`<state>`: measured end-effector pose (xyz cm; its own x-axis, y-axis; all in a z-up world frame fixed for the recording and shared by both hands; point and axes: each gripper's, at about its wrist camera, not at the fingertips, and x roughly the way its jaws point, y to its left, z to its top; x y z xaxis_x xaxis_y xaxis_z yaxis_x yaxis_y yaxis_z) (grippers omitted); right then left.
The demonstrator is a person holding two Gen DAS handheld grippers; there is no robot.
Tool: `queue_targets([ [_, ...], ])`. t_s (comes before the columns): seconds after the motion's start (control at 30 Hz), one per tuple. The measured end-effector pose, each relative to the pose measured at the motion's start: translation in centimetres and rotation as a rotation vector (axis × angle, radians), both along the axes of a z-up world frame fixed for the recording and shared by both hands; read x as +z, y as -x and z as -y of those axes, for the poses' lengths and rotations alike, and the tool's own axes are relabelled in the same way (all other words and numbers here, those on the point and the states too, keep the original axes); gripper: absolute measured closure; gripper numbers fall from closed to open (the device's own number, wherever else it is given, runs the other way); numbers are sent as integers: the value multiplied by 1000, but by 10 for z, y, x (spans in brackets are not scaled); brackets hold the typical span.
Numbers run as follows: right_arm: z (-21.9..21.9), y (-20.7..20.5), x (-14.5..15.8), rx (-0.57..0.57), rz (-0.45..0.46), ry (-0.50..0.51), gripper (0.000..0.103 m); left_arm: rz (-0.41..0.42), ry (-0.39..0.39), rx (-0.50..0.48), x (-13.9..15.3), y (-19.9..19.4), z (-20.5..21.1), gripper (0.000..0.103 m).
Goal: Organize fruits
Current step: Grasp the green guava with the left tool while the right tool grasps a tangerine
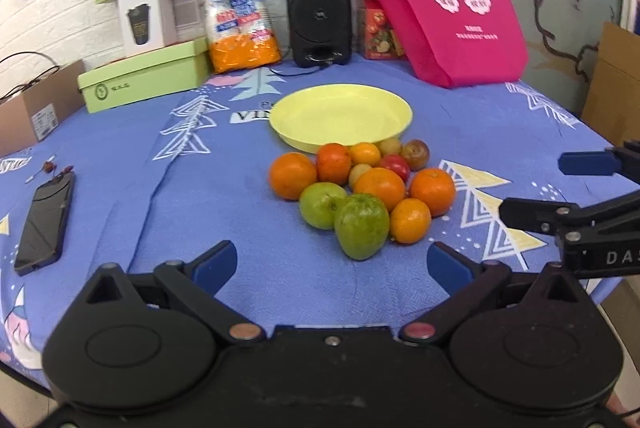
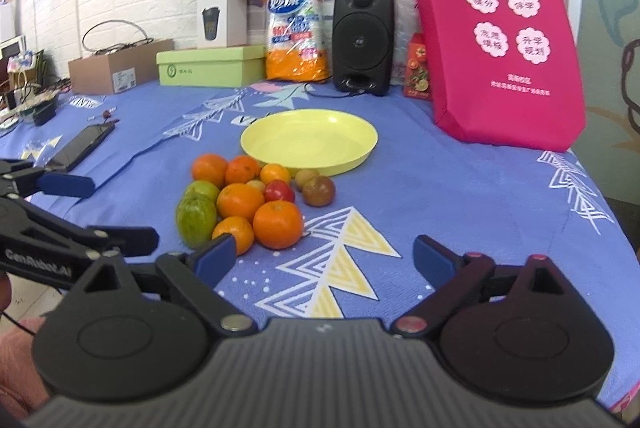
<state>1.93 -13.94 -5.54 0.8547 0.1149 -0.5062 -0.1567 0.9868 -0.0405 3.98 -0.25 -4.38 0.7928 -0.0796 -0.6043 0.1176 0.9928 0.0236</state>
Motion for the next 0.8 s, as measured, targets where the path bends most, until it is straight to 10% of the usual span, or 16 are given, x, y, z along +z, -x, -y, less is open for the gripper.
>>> queue_targets([
  [0.47, 3, -37, -29, 111, -78, 17, 45, -115, 84, -37, -30, -49, -1, 54],
  [0.8, -13, -66, -38, 186, -111, 75, 49, -150, 114, -38, -36, -70, -2, 55],
])
